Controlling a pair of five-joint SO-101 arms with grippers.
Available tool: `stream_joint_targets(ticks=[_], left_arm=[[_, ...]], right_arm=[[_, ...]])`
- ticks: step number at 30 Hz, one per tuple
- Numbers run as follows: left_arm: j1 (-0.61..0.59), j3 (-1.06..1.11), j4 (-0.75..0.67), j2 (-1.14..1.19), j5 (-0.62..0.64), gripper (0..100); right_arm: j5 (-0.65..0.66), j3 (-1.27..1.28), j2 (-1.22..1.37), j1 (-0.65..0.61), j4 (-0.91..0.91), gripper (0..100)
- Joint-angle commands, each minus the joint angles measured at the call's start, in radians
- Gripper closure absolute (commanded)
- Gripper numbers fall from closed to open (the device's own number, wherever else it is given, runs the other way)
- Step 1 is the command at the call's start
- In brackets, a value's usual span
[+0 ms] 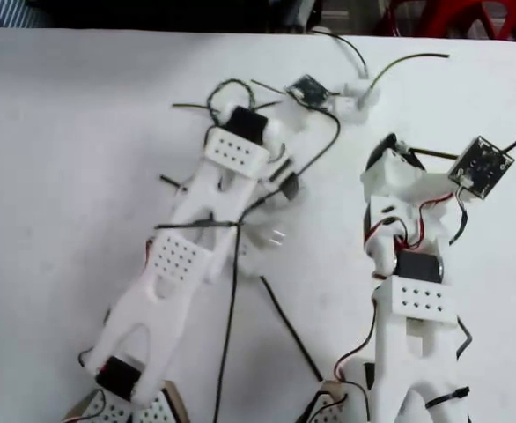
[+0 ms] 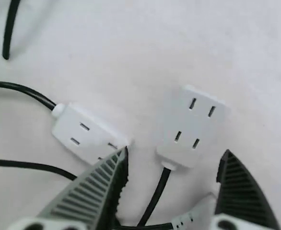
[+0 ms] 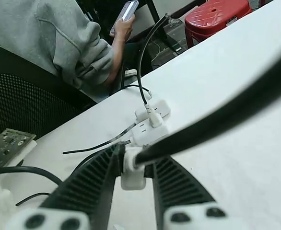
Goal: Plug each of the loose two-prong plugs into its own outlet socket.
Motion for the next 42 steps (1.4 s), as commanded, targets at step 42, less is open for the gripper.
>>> stream_joint_targets(ticks=[42], left_arm=[[-0.389, 1.344, -0.081, -1.742, -0.017, 74]], right_arm=[[0.563, -0.457, 0.67, -0.329, 0.208, 98.1]])
